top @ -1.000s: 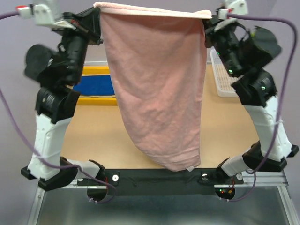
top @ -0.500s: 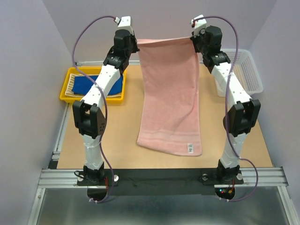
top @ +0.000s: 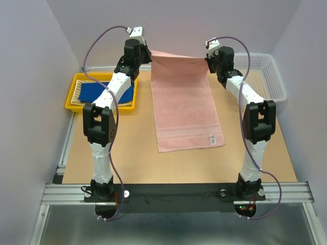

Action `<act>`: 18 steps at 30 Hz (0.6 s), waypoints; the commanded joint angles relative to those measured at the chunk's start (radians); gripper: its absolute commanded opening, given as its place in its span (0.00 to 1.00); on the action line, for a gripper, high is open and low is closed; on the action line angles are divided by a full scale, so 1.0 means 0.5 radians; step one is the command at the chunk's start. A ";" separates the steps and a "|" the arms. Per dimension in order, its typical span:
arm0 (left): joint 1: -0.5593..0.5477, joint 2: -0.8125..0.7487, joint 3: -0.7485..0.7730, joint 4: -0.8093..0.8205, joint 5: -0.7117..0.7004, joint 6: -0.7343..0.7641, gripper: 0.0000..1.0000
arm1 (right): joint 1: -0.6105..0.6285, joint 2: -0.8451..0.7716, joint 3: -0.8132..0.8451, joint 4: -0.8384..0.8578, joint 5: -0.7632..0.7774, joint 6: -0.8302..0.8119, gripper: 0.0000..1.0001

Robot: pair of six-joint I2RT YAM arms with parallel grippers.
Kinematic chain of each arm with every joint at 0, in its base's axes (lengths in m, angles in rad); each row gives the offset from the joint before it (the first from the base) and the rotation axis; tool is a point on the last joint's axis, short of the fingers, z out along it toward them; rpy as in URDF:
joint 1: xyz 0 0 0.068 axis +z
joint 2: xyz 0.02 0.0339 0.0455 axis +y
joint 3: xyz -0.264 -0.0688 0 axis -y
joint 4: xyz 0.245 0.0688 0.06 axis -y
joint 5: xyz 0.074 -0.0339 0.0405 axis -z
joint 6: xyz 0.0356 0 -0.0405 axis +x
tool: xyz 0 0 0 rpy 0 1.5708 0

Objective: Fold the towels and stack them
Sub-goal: Fold the towel

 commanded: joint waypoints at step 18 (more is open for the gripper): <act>-0.001 -0.995 -1.303 0.033 0.281 -0.515 0.00 | -0.071 -0.895 -1.197 0.136 0.260 -0.004 0.04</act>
